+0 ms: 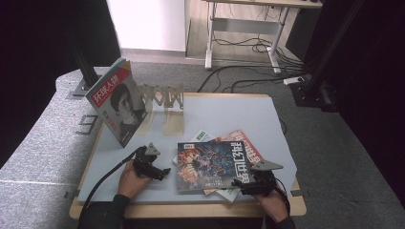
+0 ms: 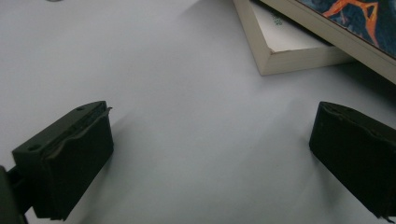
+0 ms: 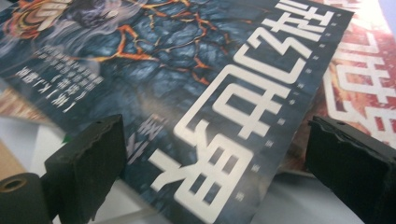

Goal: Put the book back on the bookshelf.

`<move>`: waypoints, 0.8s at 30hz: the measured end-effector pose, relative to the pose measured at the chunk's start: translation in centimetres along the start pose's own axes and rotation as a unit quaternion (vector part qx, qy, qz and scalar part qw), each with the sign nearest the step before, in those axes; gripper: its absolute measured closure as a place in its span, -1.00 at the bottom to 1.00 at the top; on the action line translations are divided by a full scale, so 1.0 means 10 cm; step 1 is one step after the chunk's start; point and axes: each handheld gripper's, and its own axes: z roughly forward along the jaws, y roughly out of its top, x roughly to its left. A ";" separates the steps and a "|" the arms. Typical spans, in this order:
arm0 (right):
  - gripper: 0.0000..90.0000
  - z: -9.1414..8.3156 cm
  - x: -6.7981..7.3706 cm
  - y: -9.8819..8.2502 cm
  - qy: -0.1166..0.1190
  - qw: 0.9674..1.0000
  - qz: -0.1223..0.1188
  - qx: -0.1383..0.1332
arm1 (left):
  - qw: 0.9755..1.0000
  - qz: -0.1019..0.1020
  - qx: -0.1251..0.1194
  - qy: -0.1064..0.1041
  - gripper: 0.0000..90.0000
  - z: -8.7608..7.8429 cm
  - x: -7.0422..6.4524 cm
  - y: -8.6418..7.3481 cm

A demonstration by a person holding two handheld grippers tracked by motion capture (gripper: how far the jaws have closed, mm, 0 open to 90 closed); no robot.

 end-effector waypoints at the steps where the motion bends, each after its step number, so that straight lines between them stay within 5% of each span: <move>1: -0.89 0.00 0.01 -0.01 0.000 1.000 -0.001 0.000 | 1.000 0.000 0.000 0.000 -1.00 0.00 0.00 0.00; 24: -0.84 -0.07 0.03 -0.07 -0.001 1.000 -0.016 0.015 | 1.000 0.000 0.000 0.000 -1.00 0.00 0.00 0.00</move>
